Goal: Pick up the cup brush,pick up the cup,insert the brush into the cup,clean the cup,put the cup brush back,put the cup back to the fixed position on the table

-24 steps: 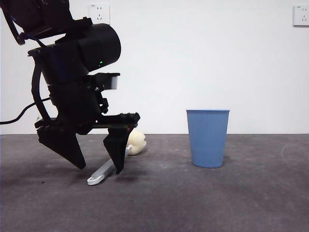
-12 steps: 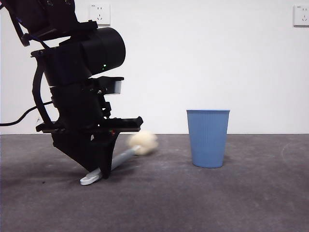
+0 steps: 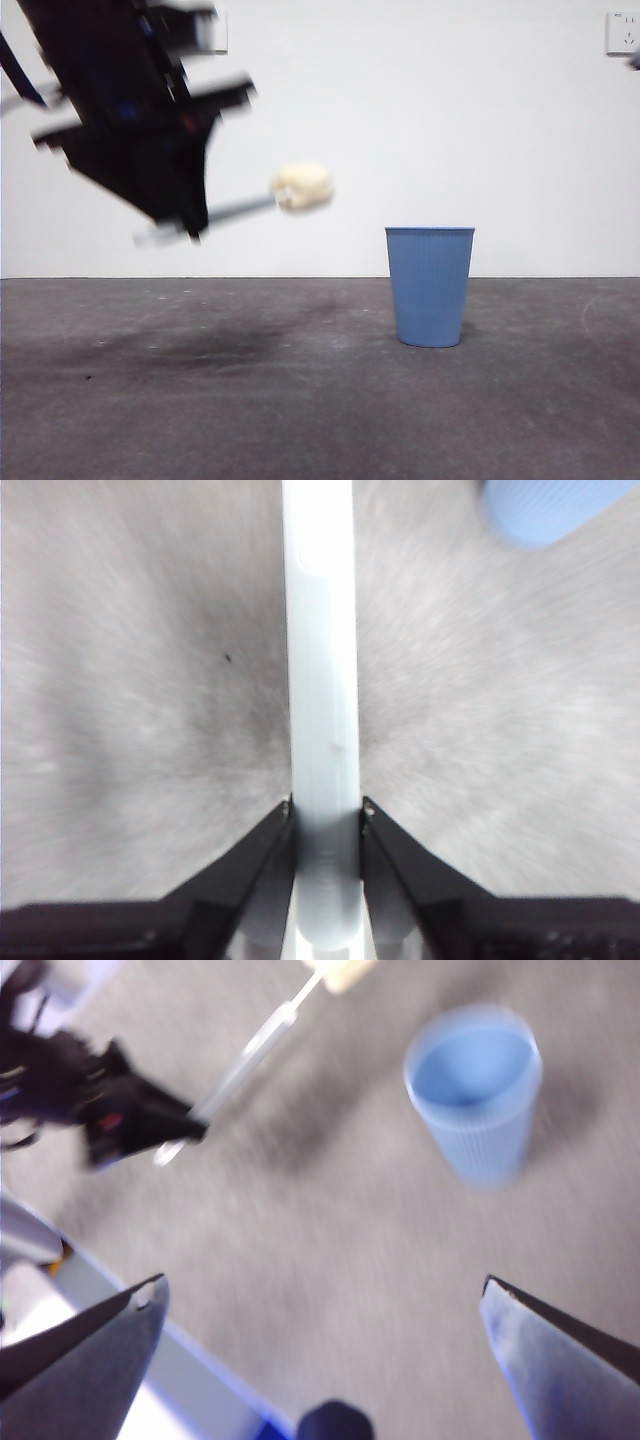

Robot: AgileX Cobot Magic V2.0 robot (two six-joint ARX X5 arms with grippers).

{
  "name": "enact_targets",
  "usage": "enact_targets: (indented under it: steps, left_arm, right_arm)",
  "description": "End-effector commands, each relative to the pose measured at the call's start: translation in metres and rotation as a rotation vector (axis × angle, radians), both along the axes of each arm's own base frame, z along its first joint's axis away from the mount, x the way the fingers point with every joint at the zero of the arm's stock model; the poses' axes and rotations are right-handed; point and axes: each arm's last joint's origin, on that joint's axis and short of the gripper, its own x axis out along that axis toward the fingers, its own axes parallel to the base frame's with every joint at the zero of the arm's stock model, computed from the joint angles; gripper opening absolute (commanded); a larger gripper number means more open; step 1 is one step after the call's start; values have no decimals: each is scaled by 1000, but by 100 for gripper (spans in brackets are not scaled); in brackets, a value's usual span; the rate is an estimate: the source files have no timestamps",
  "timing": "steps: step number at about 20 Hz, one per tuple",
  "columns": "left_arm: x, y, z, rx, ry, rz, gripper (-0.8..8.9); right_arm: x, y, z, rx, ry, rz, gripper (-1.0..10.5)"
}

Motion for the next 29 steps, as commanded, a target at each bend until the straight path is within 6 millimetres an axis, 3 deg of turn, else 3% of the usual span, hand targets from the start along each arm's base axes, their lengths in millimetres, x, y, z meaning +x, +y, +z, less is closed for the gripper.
enact_targets:
  steps: [1,5,9,18,29]
  left_arm:
    - [-19,13,21,-10,-43,-28,-9]
    - [-52,37,50,-32,-104,-47,-9]
    - [-72,52,65,-61,-146,-46,-9]
    - [-81,59,63,-24,-92,-48,-9]
    - [-81,59,63,-28,-92,-45,-9]
  right_arm:
    - [14,11,-23,11,12,-32,595]
    - [30,33,-76,-35,-34,-111,595]
    - [36,51,-117,-59,-93,-165,595]
    - [80,71,-161,-91,-193,-238,598]
    - [110,74,-191,-32,-324,-274,598]
